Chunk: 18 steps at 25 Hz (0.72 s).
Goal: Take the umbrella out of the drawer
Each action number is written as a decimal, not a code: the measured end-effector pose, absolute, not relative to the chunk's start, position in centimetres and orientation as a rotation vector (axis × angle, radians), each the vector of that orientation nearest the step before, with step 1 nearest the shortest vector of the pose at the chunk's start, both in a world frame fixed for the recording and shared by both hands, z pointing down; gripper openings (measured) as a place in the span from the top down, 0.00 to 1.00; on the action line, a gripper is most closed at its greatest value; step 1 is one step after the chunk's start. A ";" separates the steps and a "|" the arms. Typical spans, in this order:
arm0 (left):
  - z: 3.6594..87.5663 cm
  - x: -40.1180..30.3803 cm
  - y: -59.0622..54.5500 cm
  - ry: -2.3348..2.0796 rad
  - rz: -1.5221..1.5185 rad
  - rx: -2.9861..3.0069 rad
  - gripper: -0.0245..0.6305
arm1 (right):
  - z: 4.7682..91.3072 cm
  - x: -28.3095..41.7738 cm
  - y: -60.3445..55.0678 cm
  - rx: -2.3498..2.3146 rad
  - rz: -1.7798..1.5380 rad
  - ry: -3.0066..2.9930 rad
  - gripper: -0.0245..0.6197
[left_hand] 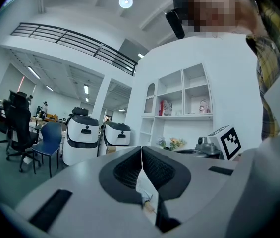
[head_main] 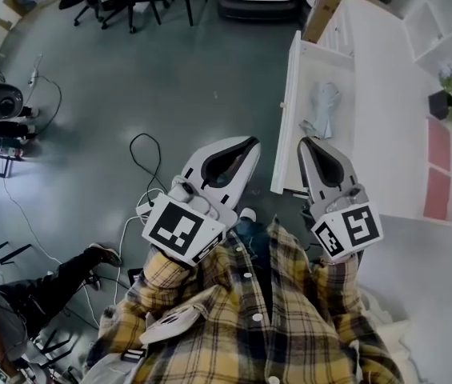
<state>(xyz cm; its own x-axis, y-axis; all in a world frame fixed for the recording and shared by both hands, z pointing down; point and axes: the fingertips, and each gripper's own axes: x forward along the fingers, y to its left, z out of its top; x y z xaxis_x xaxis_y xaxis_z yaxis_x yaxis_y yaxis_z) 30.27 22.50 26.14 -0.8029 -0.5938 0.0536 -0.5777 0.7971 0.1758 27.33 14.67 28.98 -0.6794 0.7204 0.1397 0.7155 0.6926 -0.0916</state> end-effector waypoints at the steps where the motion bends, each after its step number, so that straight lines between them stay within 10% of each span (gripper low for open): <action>1: 26.2 29.4 23.1 -2.874 -0.229 0.942 0.93 | 29.0 26.5 15.2 -1.167 0.044 -2.738 0.94; 18: 26.5 13.4 30.7 -2.708 -0.234 1.185 0.93 | 29.2 12.4 21.8 -0.866 0.023 -2.800 0.94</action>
<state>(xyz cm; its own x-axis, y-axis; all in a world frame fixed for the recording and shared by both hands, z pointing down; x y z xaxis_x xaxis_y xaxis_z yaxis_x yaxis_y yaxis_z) 13.42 30.74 26.52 -0.6676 -0.7380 0.0980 -0.7103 0.6708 0.2133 12.38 21.78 29.19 -0.8050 0.5601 0.1955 0.5569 0.8271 -0.0765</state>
